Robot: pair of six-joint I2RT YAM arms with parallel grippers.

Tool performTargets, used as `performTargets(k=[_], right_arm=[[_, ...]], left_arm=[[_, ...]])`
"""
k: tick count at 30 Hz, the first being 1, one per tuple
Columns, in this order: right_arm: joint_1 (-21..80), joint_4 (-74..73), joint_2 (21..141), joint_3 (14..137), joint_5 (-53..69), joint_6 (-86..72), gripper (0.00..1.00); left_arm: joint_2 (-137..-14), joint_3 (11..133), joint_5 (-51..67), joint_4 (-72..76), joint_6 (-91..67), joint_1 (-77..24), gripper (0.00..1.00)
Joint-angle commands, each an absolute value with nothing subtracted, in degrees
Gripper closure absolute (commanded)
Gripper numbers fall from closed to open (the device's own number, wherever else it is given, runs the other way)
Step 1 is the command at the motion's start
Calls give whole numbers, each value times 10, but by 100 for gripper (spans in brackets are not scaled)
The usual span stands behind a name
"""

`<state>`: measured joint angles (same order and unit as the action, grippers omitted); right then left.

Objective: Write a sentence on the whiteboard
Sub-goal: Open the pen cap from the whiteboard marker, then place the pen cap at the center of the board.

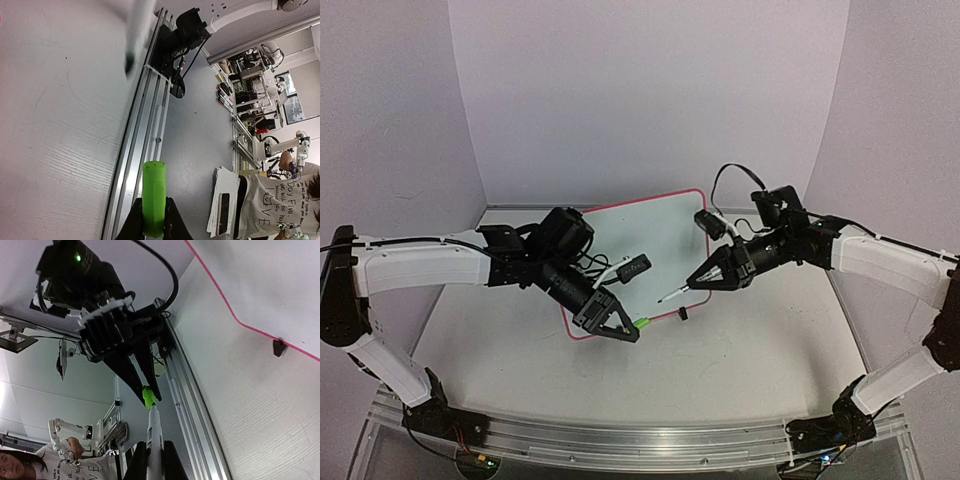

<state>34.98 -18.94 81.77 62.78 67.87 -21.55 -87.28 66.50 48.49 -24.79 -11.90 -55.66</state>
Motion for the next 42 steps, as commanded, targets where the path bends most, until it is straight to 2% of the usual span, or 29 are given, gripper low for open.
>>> performTargets(k=[1,4,7,13,20,30,34,42], right_arm=[[309,-197,791,623,720,-191,100],[300,-204,781,619,718,-188,100],[299,-211,769,611,689,-187,100],[299,-230,741,593,559,-204,100],[299,-233,701,573,455,-220,100],[299,-232,682,552,408,-229,100],[299,-232,678,544,403,-231,100],[299,-232,674,532,388,-230,100]], left_arm=[[-847,648,515,-293,-103,-559,100],[-839,640,476,-327,-86,-560,100],[-832,618,384,-335,-78,-561,100],[-834,572,202,-286,-108,-595,100],[-888,564,143,-236,-119,-625,100],[-963,590,134,-240,-95,-629,96],[-977,592,112,-230,-99,-629,85],[-978,587,92,-216,-110,-629,47]])
